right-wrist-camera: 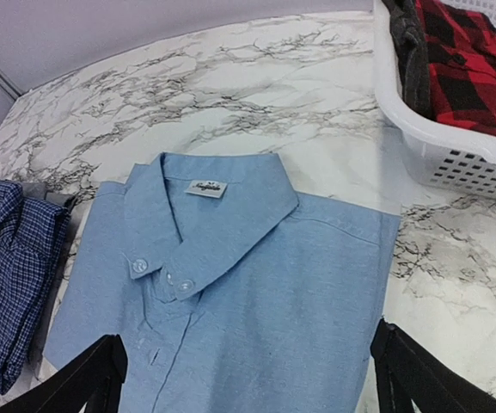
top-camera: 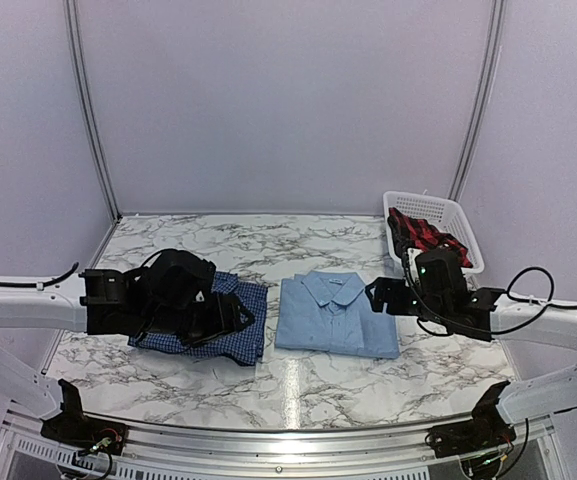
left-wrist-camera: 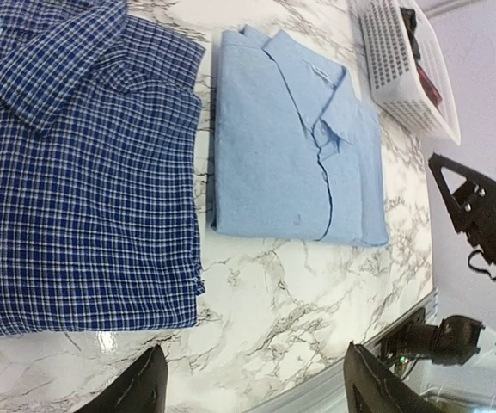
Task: Fold and stack the long sleeve shirts
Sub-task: Pick up the square-folded shirt from the center of the board.
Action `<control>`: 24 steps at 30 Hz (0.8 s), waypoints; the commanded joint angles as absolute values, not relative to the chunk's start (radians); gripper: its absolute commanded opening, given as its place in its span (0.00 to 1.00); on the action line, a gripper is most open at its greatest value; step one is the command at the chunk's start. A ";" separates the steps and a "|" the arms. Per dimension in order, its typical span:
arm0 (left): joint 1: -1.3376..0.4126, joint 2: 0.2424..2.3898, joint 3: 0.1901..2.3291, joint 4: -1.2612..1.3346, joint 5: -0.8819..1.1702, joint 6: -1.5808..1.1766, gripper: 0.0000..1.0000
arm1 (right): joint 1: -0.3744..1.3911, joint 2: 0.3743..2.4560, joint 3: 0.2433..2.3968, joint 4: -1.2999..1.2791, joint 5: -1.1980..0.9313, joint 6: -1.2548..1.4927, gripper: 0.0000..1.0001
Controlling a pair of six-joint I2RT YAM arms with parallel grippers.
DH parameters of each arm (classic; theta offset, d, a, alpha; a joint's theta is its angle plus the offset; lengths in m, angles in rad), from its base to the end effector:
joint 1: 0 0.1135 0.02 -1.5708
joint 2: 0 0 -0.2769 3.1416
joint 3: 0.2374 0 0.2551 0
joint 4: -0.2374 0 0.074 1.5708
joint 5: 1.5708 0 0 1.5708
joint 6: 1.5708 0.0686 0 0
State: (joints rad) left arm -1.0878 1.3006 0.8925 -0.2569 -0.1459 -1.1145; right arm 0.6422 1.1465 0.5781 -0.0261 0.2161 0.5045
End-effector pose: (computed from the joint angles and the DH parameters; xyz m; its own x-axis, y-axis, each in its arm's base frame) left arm 0.1524 -0.2691 0.2495 -0.8651 -0.2626 -0.4273 0.1054 0.7377 -0.6669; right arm 0.2203 0.1464 0.2040 -0.6067 0.1358 -0.7833 -0.1708 0.9400 0.2953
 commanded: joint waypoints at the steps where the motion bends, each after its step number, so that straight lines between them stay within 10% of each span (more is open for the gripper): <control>1: -1.097 1.302 0.956 -0.326 -0.089 -0.960 0.74 | 0.598 1.130 0.561 -0.075 0.180 0.523 0.94; 24: -0.836 2.040 1.469 -0.310 0.261 -0.543 0.75 | 0.405 1.341 0.588 -0.066 0.029 0.547 0.73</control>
State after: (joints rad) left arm -0.8322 1.9926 1.4311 -0.2958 0.2375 -0.5823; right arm 0.4232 1.3022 0.5381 -0.0757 0.0254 0.5472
